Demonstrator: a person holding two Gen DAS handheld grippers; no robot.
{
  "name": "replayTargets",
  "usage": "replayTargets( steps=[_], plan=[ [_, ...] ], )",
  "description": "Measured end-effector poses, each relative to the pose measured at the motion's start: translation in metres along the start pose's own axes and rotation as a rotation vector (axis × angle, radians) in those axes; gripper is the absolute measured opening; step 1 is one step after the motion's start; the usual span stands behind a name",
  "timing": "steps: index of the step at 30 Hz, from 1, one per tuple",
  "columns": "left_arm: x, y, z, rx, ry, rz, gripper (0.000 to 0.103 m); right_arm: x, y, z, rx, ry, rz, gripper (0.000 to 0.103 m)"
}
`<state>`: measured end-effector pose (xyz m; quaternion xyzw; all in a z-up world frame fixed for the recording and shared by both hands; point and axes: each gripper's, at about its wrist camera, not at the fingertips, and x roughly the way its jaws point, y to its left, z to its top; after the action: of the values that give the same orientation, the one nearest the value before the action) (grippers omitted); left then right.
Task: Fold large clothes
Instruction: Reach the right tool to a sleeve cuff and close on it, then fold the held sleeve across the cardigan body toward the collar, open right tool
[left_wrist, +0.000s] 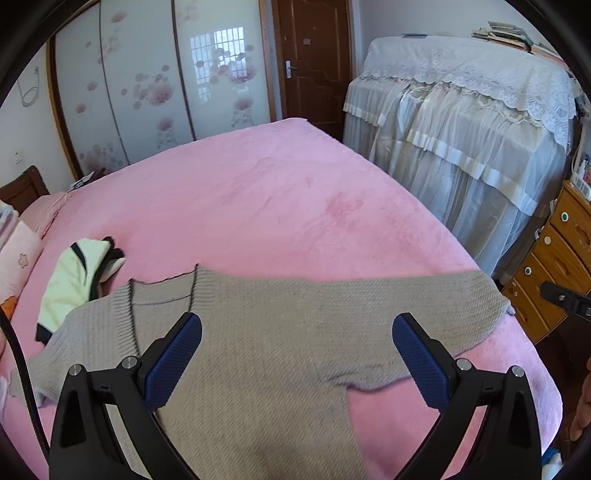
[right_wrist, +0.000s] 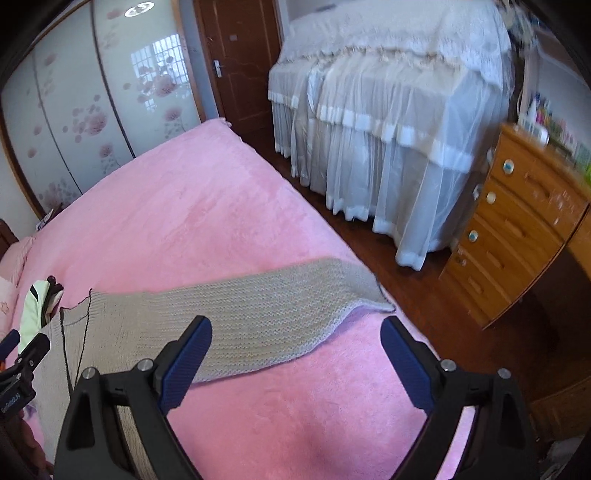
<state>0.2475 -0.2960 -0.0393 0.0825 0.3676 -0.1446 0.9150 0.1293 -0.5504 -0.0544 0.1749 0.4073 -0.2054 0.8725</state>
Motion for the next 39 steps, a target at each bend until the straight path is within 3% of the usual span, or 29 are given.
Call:
replayTargets(
  steps=[7,12,14,21,25,27,29,30,34,39],
  plan=[
    [0.057,-0.014,0.005,0.050,0.034,0.012,0.103,0.064,-0.026,0.004,0.108,0.110,0.022,0.082],
    [0.099,-0.003,0.000,-0.021,0.092,-0.006,0.103,0.105,-0.034,-0.001,0.171,0.183,0.018,0.081],
    [0.112,0.002,-0.004,-0.045,0.103,-0.017,0.103,0.118,-0.038,-0.004,0.194,0.206,0.003,0.075],
    [0.128,0.003,-0.020,0.018,0.097,0.063,0.103,0.147,-0.055,-0.013,0.280,0.240,0.002,0.065],
    [0.125,0.010,-0.023,0.000,0.118,0.044,0.103,0.156,-0.062,-0.011,0.317,0.232,0.001,0.060],
    [0.123,0.017,-0.026,-0.011,0.137,0.026,0.103,0.161,-0.061,-0.010,0.318,0.233,-0.017,0.052],
    [0.115,0.025,-0.031,-0.026,0.136,0.014,0.103,0.163,-0.058,-0.007,0.313,0.230,-0.007,0.020],
    [0.110,0.030,-0.035,-0.029,0.139,0.004,0.103,0.159,-0.053,-0.006,0.308,0.218,-0.002,0.014],
    [0.086,0.058,-0.050,-0.035,0.131,0.008,0.103,0.123,-0.020,0.004,0.222,0.097,0.021,0.012],
    [0.048,0.117,-0.073,-0.081,0.115,0.034,0.103,0.061,0.082,0.011,0.037,-0.011,0.209,0.011]
  ],
)
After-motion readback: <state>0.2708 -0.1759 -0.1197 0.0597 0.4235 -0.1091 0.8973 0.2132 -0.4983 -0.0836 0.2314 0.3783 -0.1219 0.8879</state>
